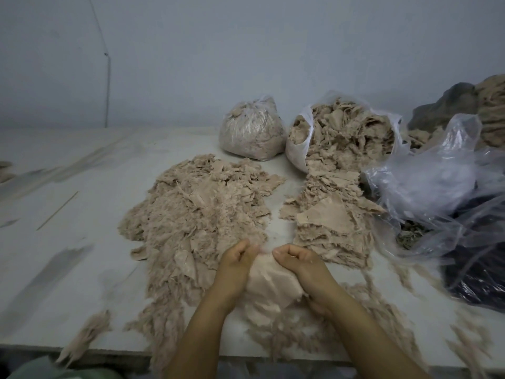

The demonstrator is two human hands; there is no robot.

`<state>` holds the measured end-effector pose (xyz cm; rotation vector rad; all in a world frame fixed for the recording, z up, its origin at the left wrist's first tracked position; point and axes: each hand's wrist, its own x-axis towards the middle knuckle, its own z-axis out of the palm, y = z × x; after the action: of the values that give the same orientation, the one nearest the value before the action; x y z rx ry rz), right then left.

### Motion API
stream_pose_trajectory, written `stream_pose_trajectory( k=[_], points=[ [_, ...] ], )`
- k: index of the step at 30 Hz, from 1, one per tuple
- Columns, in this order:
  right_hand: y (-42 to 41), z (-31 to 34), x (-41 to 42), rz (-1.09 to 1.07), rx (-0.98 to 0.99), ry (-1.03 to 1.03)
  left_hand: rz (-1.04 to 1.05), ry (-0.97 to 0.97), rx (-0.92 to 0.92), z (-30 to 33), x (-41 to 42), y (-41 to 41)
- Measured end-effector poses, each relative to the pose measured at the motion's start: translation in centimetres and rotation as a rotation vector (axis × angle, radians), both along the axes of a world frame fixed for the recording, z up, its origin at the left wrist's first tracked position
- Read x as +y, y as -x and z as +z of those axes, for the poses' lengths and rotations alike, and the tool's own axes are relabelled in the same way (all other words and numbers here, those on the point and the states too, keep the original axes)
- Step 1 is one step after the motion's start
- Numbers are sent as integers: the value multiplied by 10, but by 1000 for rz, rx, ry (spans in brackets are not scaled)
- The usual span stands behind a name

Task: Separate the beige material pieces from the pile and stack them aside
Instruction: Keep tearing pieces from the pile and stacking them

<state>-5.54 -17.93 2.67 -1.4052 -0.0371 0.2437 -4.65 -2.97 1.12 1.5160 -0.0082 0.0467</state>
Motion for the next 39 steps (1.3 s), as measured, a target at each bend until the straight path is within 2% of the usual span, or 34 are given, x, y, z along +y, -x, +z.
stream_pose_trajectory(
  k=[4,6,9,10,14,16,17,19,21,24,27,29,33,35,37,39],
  points=[
    [6,-7,-10,-122,-14,248,197,102,27,6,8,0],
    [9,-11,-16,-122,-45,402,182,126,9,9,8,3],
    [9,-11,-23,-131,-175,776,95,114,20,11,7,6],
    [9,-10,-23,-137,-224,781,39,87,24,11,7,7],
    [14,-5,-1,64,-348,497,-160,51,39,9,-2,12],
    [14,-13,6,-9,-400,505,-61,52,18,7,-3,13],
    [13,-16,5,-70,-395,491,71,62,19,4,1,10],
    [13,-21,0,-157,-319,401,307,155,78,0,17,2],
    [11,-23,-6,-209,-223,232,381,103,79,-4,27,-5],
    [5,-20,-1,-181,-106,-40,270,15,66,-8,8,-5],
    [0,-14,12,-94,-74,-210,152,45,111,-14,-22,-2],
    [-6,-14,12,-167,-112,-170,235,-46,64,-17,-27,-5],
    [-22,-13,1,-358,-235,167,384,-164,-40,-14,-12,-14],
    [-38,-5,-10,-466,-236,228,428,-194,-20,-15,2,-20],
    [-59,10,-29,-602,-215,215,470,-352,19,-20,17,-25],
    [-81,21,-56,-678,-228,478,446,-579,83,-25,29,-28]
  ],
)
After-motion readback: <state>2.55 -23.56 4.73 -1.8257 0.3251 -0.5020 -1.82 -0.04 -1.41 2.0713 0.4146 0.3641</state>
